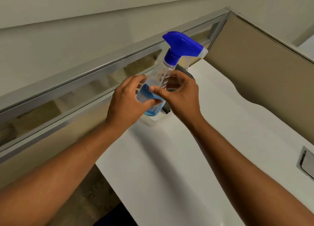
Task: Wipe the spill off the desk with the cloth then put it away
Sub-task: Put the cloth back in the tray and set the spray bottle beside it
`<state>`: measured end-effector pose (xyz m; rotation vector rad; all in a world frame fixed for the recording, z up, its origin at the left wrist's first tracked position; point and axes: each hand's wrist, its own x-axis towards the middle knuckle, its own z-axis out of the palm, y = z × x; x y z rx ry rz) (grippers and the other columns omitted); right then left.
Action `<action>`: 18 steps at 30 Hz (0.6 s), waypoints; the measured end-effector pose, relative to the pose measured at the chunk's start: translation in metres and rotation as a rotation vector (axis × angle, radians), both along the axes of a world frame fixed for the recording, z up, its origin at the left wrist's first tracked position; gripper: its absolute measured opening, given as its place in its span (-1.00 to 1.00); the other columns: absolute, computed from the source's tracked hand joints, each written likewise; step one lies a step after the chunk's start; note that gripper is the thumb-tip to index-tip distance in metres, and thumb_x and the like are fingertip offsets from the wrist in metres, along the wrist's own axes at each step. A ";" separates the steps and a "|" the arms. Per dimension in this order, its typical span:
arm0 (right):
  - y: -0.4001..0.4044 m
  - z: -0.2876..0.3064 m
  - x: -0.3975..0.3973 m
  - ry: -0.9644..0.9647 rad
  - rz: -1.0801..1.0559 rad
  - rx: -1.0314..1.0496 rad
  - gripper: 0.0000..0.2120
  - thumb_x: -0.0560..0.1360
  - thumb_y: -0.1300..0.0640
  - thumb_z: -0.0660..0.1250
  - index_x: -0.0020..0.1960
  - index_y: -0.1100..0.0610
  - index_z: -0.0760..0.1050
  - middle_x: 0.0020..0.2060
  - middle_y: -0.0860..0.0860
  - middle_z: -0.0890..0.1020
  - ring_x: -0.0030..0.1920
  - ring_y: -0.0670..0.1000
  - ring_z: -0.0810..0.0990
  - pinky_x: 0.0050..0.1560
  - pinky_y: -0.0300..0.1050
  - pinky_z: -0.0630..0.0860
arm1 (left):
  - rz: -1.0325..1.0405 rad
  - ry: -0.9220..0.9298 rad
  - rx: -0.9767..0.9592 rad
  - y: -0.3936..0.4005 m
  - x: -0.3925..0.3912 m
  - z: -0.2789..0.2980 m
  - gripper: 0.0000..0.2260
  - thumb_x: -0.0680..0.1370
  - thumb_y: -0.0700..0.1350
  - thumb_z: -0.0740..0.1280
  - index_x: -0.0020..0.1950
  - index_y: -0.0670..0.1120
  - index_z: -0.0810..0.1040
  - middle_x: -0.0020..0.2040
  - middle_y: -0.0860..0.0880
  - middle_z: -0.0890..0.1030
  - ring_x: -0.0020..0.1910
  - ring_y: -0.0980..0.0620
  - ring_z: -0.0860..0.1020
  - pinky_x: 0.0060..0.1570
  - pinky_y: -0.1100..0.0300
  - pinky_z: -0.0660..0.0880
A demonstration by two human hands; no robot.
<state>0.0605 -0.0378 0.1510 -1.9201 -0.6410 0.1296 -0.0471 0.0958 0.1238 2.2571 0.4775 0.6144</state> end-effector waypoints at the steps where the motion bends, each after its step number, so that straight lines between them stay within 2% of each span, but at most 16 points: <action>1: 0.003 -0.004 0.003 -0.008 -0.024 -0.015 -0.47 0.43 -0.11 0.60 0.30 0.08 0.57 0.07 -0.15 0.66 0.02 -0.13 0.68 0.02 -0.35 0.62 | -0.002 0.016 -0.005 0.002 0.008 -0.002 -0.29 0.40 0.17 0.62 0.46 -0.08 0.52 0.38 -0.08 0.64 0.33 -0.09 0.64 0.26 0.00 0.65; 3: 0.009 -0.015 0.005 -0.022 -0.052 -0.054 -0.49 0.44 -0.09 0.60 0.29 0.09 0.57 0.04 -0.16 0.63 -0.01 -0.14 0.66 0.04 -0.29 0.62 | 0.008 0.045 -0.025 0.006 0.021 -0.010 -0.31 0.39 0.19 0.63 0.42 -0.04 0.53 0.34 -0.05 0.68 0.28 -0.09 0.67 0.25 -0.11 0.68; 5: 0.013 -0.026 0.006 -0.024 -0.072 -0.093 -0.49 0.45 -0.08 0.59 0.30 0.11 0.57 0.03 -0.17 0.61 -0.04 -0.14 0.62 0.05 -0.24 0.62 | 0.018 0.065 -0.054 0.010 0.029 -0.022 -0.34 0.37 0.16 0.66 0.38 -0.02 0.55 0.29 -0.04 0.71 0.25 -0.07 0.70 0.21 -0.13 0.70; 10: 0.015 -0.053 0.007 0.015 -0.082 -0.123 -0.51 0.48 -0.02 0.57 0.33 0.15 0.57 0.06 -0.09 0.65 -0.02 -0.12 0.59 -0.02 -0.41 0.47 | 0.006 0.131 -0.083 0.012 0.036 -0.053 -0.40 0.39 0.03 0.68 0.36 -0.06 0.57 0.27 -0.08 0.72 0.26 -0.05 0.69 0.22 -0.06 0.68; 15: 0.015 -0.076 0.003 0.045 -0.115 -0.133 -0.50 0.51 -0.04 0.55 0.36 0.15 0.56 0.18 0.06 0.71 0.05 -0.10 0.61 0.10 -0.18 0.61 | -0.025 0.181 -0.099 0.014 0.035 -0.073 -0.40 0.43 0.01 0.66 0.40 -0.09 0.54 0.31 -0.10 0.70 0.28 -0.12 0.69 0.22 -0.12 0.69; 18: 0.014 -0.078 -0.001 0.078 -0.135 -0.120 -0.49 0.52 -0.05 0.53 0.38 0.14 0.55 0.22 0.06 0.70 0.09 -0.11 0.59 0.16 -0.15 0.59 | -0.034 0.200 -0.120 0.009 0.033 -0.072 -0.38 0.45 -0.01 0.64 0.43 -0.11 0.51 0.35 -0.12 0.67 0.31 -0.15 0.67 0.25 -0.11 0.66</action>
